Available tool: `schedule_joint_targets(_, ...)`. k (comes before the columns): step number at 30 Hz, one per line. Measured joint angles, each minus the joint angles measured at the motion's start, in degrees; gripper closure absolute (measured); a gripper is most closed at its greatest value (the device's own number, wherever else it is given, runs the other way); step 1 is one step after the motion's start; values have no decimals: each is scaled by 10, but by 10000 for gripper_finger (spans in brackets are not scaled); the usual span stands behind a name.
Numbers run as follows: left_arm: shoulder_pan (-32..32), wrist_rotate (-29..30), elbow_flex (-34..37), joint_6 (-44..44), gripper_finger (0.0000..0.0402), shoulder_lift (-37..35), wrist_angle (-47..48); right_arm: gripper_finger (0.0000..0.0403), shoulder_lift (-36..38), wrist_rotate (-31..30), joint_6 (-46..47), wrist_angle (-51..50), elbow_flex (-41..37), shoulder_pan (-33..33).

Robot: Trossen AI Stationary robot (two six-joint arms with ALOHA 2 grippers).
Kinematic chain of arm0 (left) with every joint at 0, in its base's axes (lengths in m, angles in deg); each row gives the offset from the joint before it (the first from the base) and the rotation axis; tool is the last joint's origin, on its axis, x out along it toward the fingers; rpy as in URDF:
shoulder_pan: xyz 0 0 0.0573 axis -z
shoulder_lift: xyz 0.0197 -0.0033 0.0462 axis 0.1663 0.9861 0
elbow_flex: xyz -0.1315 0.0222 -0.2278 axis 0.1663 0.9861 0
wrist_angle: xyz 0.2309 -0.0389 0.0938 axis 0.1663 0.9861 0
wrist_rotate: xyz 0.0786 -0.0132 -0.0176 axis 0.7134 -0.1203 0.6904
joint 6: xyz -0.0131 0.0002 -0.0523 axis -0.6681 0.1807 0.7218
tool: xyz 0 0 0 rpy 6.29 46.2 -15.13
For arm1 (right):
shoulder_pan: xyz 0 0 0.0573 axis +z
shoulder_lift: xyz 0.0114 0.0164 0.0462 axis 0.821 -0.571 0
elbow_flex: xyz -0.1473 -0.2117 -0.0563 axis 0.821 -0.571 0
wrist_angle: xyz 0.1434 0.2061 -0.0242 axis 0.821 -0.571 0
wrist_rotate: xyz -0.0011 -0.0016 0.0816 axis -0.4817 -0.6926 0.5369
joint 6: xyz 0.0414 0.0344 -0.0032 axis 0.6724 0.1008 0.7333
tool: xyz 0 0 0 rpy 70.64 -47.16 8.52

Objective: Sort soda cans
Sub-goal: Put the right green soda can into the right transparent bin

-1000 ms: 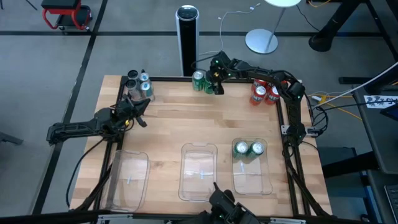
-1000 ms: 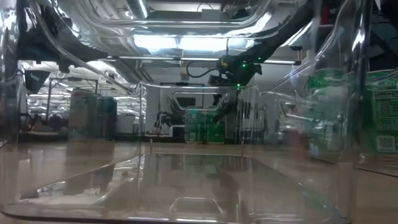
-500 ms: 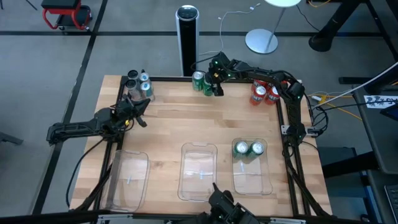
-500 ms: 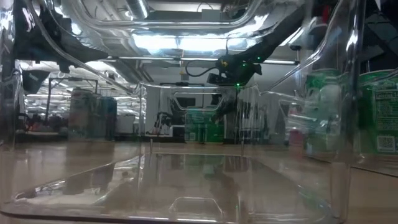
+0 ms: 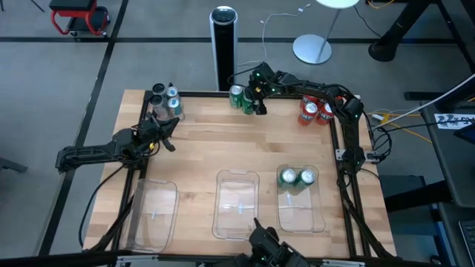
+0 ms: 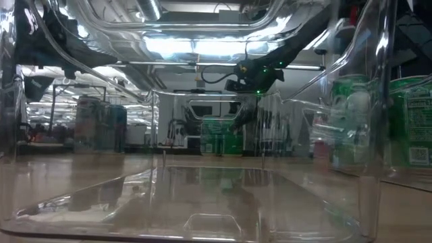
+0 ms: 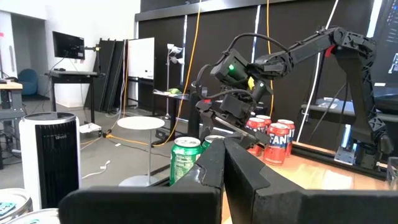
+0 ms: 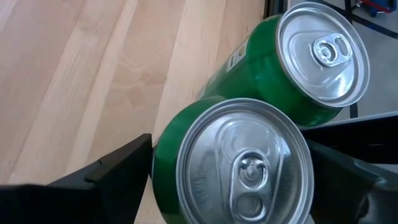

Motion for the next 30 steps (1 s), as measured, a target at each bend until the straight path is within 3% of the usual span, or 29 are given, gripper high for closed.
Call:
schedule_joint_targets(15, 0, 0, 0, 0, 402, 0, 0, 26, -2, -33, -18, -2, -2, 4)
schedule_joint_targets(22, 0, 0, 0, 2, 402, 0, 0, 79, -1, -41, -23, -3, 0, 4)
schedule_joint_targets(30, 0, 0, 0, 1, 401, 0, 0, 82, 0, -29, -43, -2, 0, 8)
